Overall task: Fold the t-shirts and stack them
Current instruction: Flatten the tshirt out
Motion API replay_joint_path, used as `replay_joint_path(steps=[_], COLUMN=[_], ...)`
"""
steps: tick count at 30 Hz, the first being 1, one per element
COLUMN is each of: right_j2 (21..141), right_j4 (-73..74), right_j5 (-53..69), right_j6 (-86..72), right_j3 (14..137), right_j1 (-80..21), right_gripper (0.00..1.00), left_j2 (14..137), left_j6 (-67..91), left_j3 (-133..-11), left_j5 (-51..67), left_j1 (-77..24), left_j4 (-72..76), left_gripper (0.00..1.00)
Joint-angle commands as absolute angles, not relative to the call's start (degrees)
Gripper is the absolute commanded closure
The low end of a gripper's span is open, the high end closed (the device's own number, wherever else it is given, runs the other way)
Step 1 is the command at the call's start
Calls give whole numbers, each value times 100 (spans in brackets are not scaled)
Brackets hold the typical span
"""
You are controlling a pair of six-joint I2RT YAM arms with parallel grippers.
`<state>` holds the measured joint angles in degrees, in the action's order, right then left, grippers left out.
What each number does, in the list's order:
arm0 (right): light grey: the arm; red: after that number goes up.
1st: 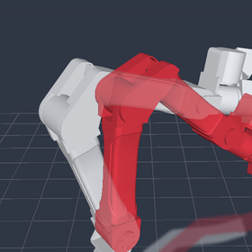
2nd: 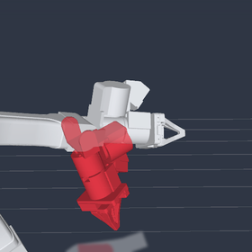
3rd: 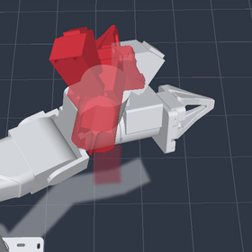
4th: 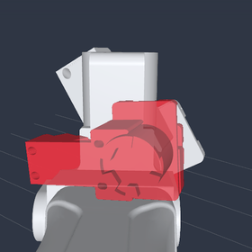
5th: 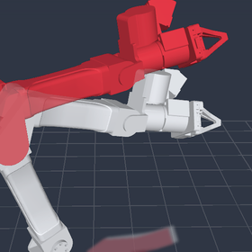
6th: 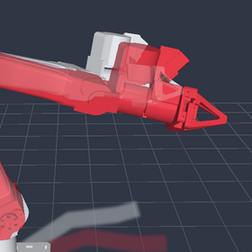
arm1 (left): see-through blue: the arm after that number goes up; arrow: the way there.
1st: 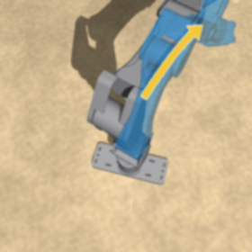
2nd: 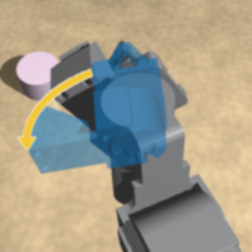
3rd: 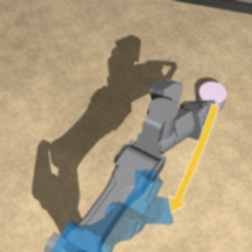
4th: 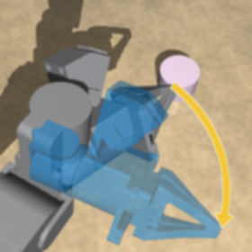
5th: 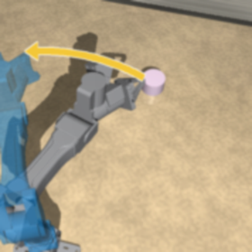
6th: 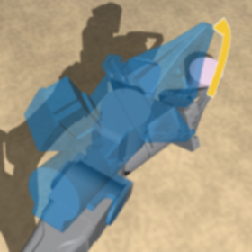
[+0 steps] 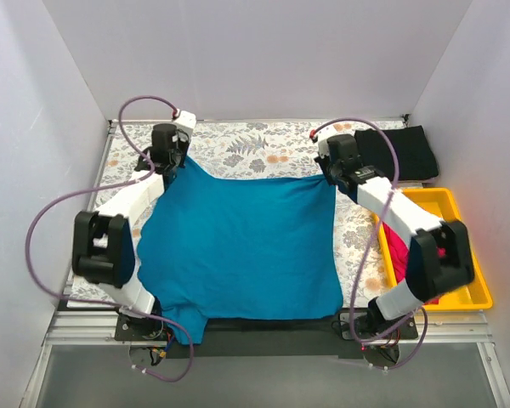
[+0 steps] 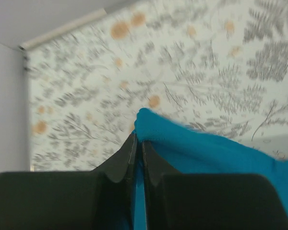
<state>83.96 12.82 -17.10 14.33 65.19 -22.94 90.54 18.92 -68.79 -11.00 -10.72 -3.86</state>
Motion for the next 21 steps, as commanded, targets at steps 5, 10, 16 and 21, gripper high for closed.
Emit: replay_joint_path(steps=[5,10,16,21], right_j2=[9824,10405,11030,11180], right_j4=[-430,-475,-475,-352], right_j5=[-1899,-1644,-1512,-1257], right_j6=[1731,1793,1863,1802], right_j3=[6688,7110,7619,7954], right_j1=[-1952,-1714,-1521,-1354], right_gripper=[99,99,99,99], left_j2=[10159,10836,11276,11154], left_j6=[2250,2206,2250,2434], left_j3=[-7084,-7320,-7707,-7980], left_j5=[-800,-835,-896,-1142], left_j1=[-1072,-1063,-1055,-1055], left_j4=[483,545,528,256], left_gripper=[100,100,100,100])
